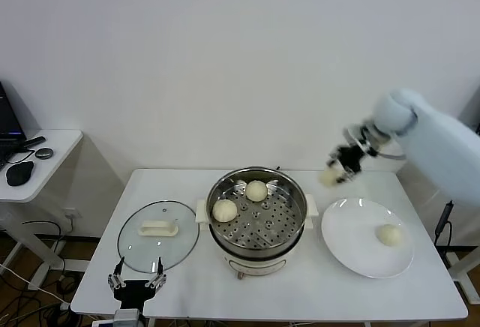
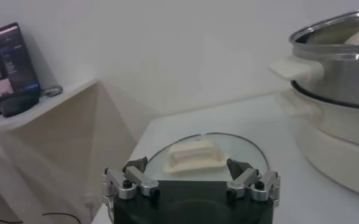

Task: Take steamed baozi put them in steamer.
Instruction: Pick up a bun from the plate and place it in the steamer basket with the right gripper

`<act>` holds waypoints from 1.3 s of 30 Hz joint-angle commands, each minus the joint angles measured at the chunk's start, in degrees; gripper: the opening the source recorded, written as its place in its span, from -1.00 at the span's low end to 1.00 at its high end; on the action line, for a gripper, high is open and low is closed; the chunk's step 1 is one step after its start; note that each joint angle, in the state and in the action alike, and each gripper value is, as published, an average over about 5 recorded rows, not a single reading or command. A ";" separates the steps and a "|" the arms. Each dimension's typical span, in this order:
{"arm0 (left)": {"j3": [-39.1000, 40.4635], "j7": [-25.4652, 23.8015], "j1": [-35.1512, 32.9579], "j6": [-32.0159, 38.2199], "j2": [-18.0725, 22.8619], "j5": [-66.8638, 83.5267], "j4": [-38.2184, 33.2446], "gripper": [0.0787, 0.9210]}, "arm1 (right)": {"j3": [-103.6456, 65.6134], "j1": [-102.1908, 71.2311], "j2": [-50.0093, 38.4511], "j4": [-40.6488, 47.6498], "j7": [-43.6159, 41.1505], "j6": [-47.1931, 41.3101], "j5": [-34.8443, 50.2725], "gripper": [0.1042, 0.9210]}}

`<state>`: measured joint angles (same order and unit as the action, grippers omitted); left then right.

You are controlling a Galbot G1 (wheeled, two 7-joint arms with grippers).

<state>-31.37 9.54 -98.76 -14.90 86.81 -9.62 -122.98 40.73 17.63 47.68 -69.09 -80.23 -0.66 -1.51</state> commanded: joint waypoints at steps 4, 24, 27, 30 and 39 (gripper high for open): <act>0.01 0.51 -0.14 0.26 0.35 0.00 -1.84 0.77 | 18.10 15.31 16.03 -3.20 3.38 28.37 14.36 -0.01; 0.55 0.45 0.61 0.34 0.98 0.17 -2.06 0.77 | 27.32 6.85 19.45 -15.43 6.43 41.07 -8.29 -0.01; 0.58 0.50 0.75 0.35 1.07 0.22 -1.75 0.77 | 27.54 6.27 19.85 -15.49 6.56 41.37 -8.07 -0.01; 0.55 0.47 0.95 0.33 1.16 0.33 -1.63 0.77 | 27.89 5.91 20.07 -15.58 6.57 41.36 -7.96 -0.01; 0.65 0.36 1.23 0.25 1.22 0.47 -1.80 0.77 | 28.78 5.91 19.12 -15.64 6.48 40.36 -8.86 0.00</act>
<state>-30.76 9.94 -97.55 -14.61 88.05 -9.15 -124.87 67.92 24.13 66.33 -83.96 -74.08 38.15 -8.49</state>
